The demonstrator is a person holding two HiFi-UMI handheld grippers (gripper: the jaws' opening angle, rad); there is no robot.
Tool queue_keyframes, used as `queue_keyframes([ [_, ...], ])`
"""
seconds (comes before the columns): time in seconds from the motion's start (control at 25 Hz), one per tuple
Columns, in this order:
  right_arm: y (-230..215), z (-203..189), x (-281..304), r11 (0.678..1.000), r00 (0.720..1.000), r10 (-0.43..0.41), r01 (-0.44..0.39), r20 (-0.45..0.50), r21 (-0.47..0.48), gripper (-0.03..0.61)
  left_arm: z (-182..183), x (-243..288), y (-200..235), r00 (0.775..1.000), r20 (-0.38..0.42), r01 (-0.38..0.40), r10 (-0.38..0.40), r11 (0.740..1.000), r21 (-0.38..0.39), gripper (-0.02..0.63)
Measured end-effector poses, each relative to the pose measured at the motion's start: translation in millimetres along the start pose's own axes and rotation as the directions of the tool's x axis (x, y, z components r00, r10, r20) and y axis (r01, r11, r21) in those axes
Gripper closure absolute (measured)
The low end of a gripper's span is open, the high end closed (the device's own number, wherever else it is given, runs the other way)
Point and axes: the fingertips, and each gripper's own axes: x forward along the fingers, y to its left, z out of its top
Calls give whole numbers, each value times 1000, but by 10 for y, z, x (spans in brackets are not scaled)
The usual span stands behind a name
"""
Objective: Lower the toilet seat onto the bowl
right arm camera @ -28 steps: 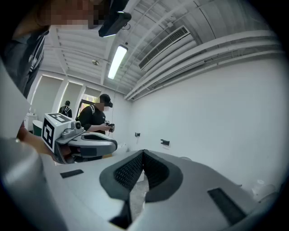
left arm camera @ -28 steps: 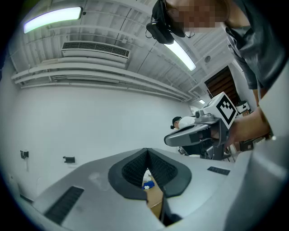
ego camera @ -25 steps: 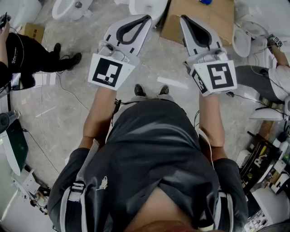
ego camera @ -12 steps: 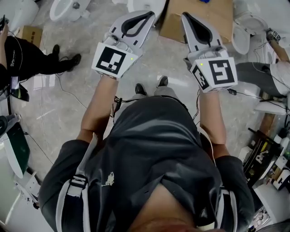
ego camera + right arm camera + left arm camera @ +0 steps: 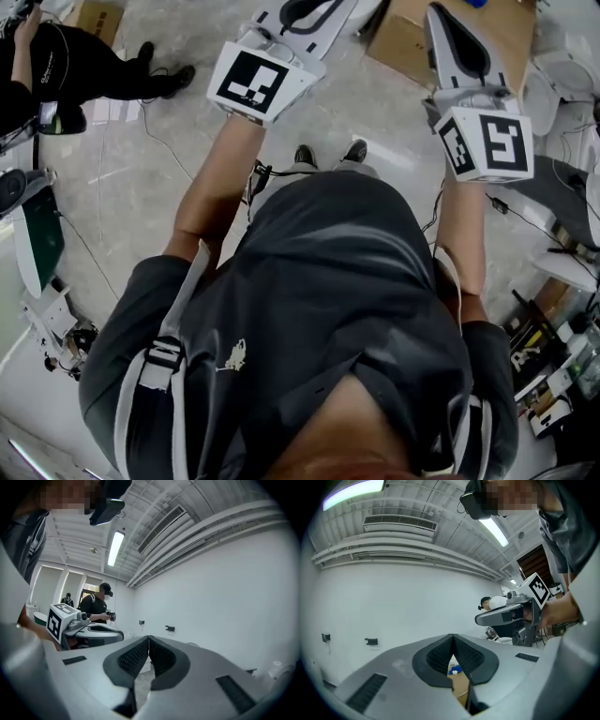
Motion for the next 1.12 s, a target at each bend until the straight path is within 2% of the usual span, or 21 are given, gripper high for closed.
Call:
queue_keyframes([
  [0.2, -196, -107, 87, 999, 999, 41, -41, 7, 14, 571, -25, 193, 16, 1000, -8, -20, 20, 999, 47, 611],
  [0.48, -264, -194, 291, 998, 999, 33, -32, -21, 51, 571, -14, 170, 264, 999, -4, -50, 50, 998, 45, 611],
  [0.8, -172, -81, 711, 1000, 999, -24, 24, -37, 7, 571, -89, 199, 724, 999, 32, 5, -5, 1000, 1, 611],
  [1.12, -186, -85, 1050, 994, 992, -107, 106, -62, -9, 571, -151, 281, 1072, 997, 49, 64, -65, 998, 22, 611],
])
